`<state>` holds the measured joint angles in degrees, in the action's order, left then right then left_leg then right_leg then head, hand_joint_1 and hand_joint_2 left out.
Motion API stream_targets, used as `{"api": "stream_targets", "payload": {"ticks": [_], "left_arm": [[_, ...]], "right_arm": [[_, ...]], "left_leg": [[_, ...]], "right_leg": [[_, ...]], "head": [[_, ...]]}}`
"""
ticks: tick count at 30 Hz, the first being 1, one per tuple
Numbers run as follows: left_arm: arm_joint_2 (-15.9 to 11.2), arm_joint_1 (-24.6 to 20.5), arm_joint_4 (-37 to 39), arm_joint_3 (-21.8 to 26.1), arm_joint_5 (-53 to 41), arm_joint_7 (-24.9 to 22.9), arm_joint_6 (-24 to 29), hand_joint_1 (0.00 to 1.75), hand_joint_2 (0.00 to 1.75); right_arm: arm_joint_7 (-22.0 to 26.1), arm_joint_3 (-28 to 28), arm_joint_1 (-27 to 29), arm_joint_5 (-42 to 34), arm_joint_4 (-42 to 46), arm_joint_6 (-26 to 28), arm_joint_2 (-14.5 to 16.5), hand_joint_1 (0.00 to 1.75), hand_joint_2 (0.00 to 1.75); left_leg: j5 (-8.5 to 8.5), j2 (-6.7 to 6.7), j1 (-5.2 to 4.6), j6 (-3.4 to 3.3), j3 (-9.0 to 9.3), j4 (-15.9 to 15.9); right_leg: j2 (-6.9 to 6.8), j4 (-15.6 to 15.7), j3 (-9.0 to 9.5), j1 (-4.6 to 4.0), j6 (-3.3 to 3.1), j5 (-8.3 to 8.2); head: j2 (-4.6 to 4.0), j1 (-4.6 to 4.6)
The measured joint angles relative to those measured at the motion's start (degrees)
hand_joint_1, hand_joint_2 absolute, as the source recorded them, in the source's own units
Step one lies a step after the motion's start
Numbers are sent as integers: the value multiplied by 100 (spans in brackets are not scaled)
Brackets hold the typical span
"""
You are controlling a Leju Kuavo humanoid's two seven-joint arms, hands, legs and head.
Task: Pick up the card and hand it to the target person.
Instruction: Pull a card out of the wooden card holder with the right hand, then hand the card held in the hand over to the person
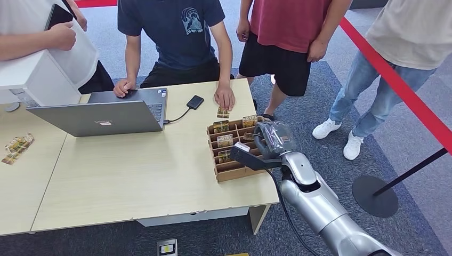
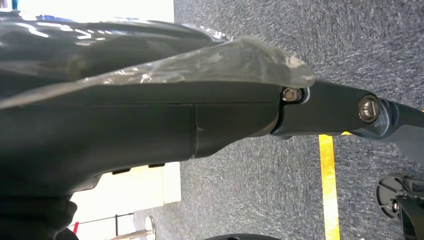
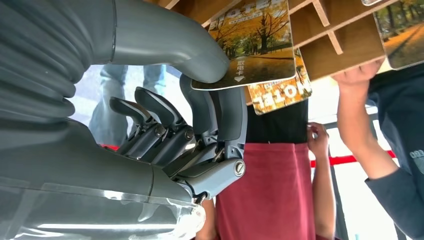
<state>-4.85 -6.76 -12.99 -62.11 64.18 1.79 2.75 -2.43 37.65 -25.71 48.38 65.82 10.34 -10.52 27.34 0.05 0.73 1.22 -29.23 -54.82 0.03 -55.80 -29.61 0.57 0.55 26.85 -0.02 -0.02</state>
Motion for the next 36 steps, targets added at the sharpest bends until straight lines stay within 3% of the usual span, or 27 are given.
{"api": "stream_targets", "payload": {"ticks": [11,24,28,36], "left_arm": [[0,4,-1,0,4,26,-1,0,0],[0,3,-1,-1,-29,57,-17,0,0],[2,1,-2,-1,-87,61,-38,0,0],[2,-16,-2,-14,-226,43,-50,0,0]], "right_arm": [[-349,-202,244,303,1411,-484,-271,175,175],[-301,-332,371,489,2481,-542,-416,175,175],[-111,-349,355,609,2536,-309,-389,175,175],[447,-353,62,731,1918,682,-104,175,175]], "left_leg": [[0,0,0,0,-3,0],[0,0,0,0,-9,0],[0,-1,0,0,-13,0],[-1,-1,0,0,-19,1]], "right_leg": [[0,0,-3,0,0,0],[0,0,-6,0,0,0],[0,0,-7,0,0,0],[0,-2,-10,-1,0,0]], "head": [[0,0],[0,0],[0,0],[0,0]]}}
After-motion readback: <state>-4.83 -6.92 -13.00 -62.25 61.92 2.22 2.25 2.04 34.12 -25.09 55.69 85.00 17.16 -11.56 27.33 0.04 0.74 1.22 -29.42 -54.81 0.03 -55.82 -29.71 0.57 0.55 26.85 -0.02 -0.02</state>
